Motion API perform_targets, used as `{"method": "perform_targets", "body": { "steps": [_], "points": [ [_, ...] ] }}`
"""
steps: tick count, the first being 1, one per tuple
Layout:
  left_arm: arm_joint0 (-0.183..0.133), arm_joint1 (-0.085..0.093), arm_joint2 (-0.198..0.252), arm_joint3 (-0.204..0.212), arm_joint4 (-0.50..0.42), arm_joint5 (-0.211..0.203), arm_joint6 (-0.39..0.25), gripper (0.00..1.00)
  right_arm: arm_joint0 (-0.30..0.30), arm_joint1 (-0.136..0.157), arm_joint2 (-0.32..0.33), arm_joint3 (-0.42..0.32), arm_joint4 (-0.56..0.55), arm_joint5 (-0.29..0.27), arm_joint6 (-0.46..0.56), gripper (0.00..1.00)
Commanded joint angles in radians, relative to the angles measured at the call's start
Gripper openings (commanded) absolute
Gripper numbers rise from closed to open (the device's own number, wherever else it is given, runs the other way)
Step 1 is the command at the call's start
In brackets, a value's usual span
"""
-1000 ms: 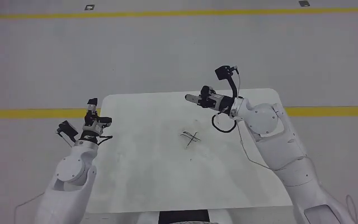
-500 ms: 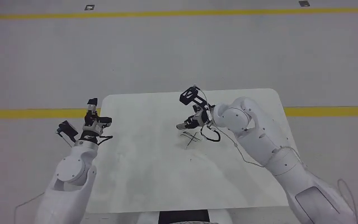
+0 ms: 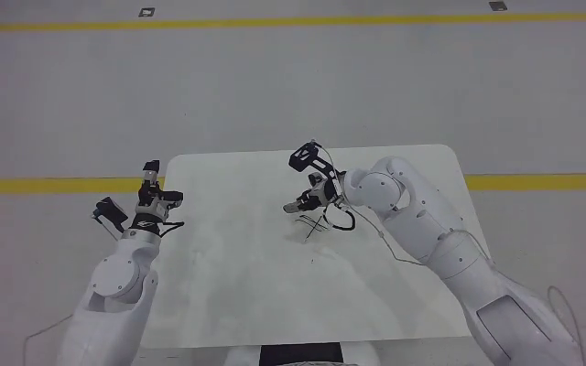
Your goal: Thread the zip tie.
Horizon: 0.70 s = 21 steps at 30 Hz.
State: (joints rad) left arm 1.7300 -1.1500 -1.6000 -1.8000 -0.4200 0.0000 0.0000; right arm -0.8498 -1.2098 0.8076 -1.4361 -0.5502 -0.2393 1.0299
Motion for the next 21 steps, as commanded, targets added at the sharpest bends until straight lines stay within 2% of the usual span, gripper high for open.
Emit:
{"method": "perform_targets", "body": {
  "steps": [1, 6, 10, 15, 19, 21],
  "points": [
    [0.000, 0.000, 0.000, 0.000, 0.000, 0.000, 0.000, 1.00, 0.000, 0.000, 0.000, 0.000, 0.000, 0.000, 0.000, 1.00],
    [0.000, 0.000, 0.000, 0.000, 0.000, 0.000, 0.000, 1.00, 0.000, 0.000, 0.000, 0.000, 0.000, 0.000, 0.000, 1.00],
    [0.000, 0.000, 0.000, 0.000, 0.000, 0.000, 0.000, 1.00, 0.007, -0.002, -0.039, 0.002, -0.101, 0.023, 0.044, 1.00],
    [0.000, 0.000, 0.000, 0.000, 0.000, 0.000, 0.000, 1.00, 0.045, -0.018, -0.093, 0.057, -0.141, 0.043, 0.115, 1.00],
    [0.000, 0.000, 0.000, 0.000, 0.000, 0.000, 0.000, 1.00, 0.077, -0.044, -0.153, 0.130, -0.128, 0.027, 0.145, 1.00],
    [0.000, 0.000, 0.000, 0.000, 0.000, 0.000, 0.000, 1.00, 0.080, -0.046, -0.158, 0.135, -0.125, 0.024, 0.148, 1.00]
  ]
}}
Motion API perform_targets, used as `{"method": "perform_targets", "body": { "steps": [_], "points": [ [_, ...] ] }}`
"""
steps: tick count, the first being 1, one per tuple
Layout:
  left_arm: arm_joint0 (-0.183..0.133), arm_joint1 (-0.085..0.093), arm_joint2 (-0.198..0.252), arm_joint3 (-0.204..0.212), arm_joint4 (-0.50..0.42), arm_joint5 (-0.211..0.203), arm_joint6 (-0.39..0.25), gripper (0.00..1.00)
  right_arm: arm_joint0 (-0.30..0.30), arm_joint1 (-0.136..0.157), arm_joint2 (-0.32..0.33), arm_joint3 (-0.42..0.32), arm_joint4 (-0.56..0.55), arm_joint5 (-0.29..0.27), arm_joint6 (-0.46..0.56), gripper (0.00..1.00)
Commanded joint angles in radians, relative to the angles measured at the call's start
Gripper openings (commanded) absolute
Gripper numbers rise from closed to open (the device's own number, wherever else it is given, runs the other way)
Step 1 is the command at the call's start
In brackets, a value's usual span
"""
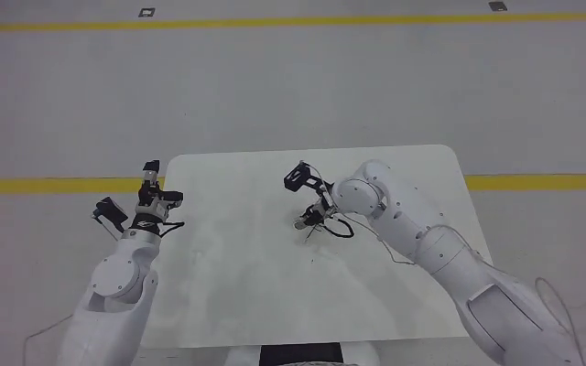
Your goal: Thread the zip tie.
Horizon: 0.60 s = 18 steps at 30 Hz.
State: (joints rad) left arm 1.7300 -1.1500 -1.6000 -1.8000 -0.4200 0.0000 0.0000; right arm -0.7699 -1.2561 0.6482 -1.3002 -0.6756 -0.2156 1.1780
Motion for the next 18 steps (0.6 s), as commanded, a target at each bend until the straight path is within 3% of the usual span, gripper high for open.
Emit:
{"method": "perform_targets", "body": {
  "steps": [1, 10, 18],
  "points": [
    [0.000, 0.000, 0.000, 0.000, 0.000, 0.000, 0.000, 1.00, 0.000, 0.000, 0.001, 0.000, 0.000, 0.000, 0.000, 1.00],
    [0.000, 0.000, 0.000, 0.000, 0.000, 0.000, 0.000, 1.00, -0.002, -0.005, -0.021, -0.015, -0.038, 0.000, -0.008, 1.00],
    [0.000, 0.000, 0.000, 0.000, 0.000, 0.000, 0.000, 1.00, 0.048, -0.058, -0.114, 0.066, -0.059, 0.038, 0.020, 1.00]
  ]
}}
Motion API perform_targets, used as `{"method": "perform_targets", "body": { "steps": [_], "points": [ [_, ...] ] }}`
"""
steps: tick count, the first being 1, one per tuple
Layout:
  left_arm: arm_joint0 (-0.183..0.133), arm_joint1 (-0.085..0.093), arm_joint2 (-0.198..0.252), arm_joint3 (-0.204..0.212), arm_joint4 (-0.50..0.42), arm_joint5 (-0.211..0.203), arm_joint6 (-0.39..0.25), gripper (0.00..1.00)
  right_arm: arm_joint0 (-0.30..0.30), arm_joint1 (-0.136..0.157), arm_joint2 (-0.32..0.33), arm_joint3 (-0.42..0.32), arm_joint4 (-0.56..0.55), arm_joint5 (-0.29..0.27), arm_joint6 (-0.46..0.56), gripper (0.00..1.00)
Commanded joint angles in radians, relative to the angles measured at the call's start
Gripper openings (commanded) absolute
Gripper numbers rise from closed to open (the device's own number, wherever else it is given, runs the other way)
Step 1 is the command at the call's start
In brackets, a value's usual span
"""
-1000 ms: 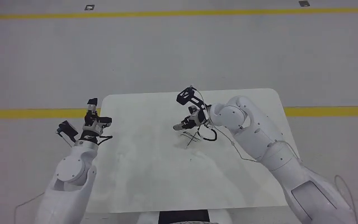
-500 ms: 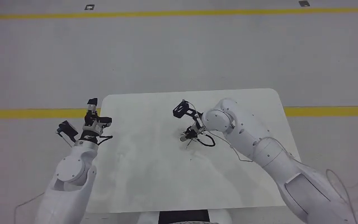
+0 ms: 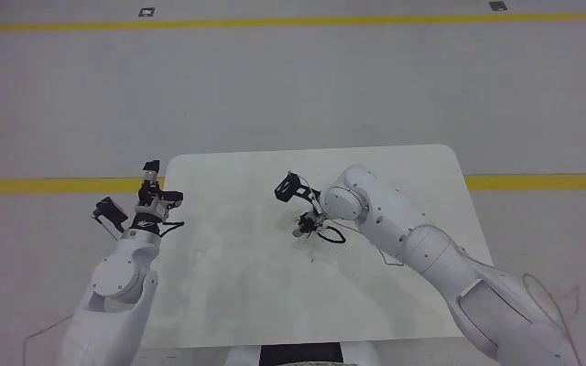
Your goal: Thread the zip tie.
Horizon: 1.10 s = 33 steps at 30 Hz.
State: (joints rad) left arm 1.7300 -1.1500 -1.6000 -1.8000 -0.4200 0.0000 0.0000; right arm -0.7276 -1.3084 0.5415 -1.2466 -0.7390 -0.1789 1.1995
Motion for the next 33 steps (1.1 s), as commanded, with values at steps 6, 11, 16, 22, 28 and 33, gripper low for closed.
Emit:
{"method": "perform_targets", "body": {
  "steps": [6, 11, 16, 22, 28, 33],
  "points": [
    [0.000, 0.000, 0.000, 0.000, 0.000, 0.000, 0.000, 1.00, 0.009, -0.010, -0.009, 0.018, 0.009, 0.000, -0.008, 1.00],
    [0.000, 0.000, 0.000, 0.000, 0.000, 0.000, 0.000, 1.00, 0.012, -0.010, -0.012, 0.018, -0.004, 0.002, -0.004, 1.00],
    [0.000, 0.000, 0.000, 0.000, 0.000, 0.000, 0.000, 1.00, 0.018, -0.015, -0.023, 0.008, -0.033, 0.014, 0.009, 1.00],
    [0.000, 0.000, 0.000, 0.000, 0.000, 0.000, 0.000, 1.00, 0.020, -0.015, -0.026, 0.006, -0.046, 0.012, 0.011, 1.00],
    [0.000, 0.000, 0.000, 0.000, 0.000, 0.000, 0.000, 1.00, 0.027, -0.021, -0.046, -0.009, -0.104, 0.013, 0.069, 1.00],
    [0.000, 0.000, 0.000, 0.000, 0.000, 0.000, 0.000, 1.00, 0.031, -0.030, -0.048, -0.001, -0.117, 0.021, 0.080, 0.36]
  ]
}}
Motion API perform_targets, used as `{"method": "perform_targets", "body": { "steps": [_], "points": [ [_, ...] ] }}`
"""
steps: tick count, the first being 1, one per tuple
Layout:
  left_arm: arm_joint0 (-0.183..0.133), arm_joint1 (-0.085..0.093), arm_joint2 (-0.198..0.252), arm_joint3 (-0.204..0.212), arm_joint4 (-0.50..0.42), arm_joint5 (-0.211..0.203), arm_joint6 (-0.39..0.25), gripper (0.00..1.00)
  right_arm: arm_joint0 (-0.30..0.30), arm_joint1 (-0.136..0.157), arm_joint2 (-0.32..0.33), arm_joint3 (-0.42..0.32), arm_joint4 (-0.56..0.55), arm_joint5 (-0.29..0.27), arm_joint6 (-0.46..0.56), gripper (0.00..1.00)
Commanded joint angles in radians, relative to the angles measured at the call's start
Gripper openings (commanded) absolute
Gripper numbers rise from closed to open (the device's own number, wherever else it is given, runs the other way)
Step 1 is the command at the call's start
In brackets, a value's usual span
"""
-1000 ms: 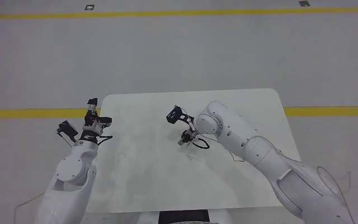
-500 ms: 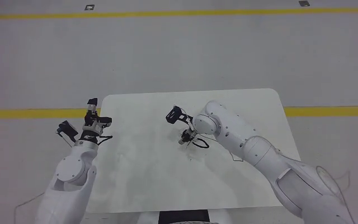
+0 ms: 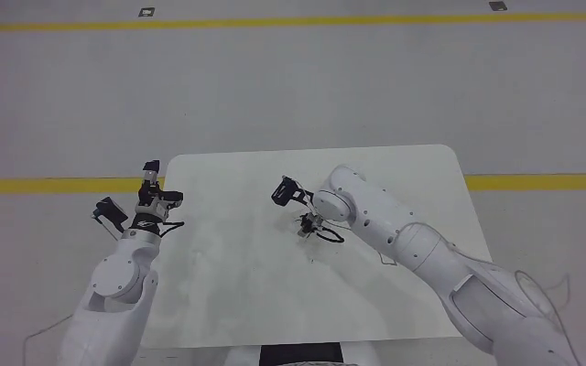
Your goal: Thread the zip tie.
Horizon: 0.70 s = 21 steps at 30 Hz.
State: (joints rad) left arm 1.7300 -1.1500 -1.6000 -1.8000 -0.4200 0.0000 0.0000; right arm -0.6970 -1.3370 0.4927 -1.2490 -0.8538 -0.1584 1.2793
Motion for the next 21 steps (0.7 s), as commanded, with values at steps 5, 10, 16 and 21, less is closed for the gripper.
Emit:
{"method": "perform_targets", "body": {
  "steps": [5, 10, 16, 21],
  "points": [
    [0.000, 0.000, 0.000, 0.000, 0.000, 0.000, 0.000, 1.00, -0.002, -0.006, 0.005, 0.005, -0.009, -0.004, -0.002, 0.18],
    [0.000, 0.000, 0.000, 0.000, 0.000, 0.000, 0.000, 1.00, -0.011, -0.013, 0.002, 0.018, -0.026, -0.006, -0.016, 0.18],
    [0.000, 0.000, 0.000, 0.000, 0.000, 0.000, 0.000, 1.00, -0.020, -0.026, -0.007, 0.051, -0.041, -0.001, -0.050, 0.24],
    [0.000, 0.000, 0.000, 0.000, 0.000, 0.000, 0.000, 1.00, -0.022, -0.041, -0.017, 0.088, -0.054, 0.019, -0.067, 0.24]
  ]
}}
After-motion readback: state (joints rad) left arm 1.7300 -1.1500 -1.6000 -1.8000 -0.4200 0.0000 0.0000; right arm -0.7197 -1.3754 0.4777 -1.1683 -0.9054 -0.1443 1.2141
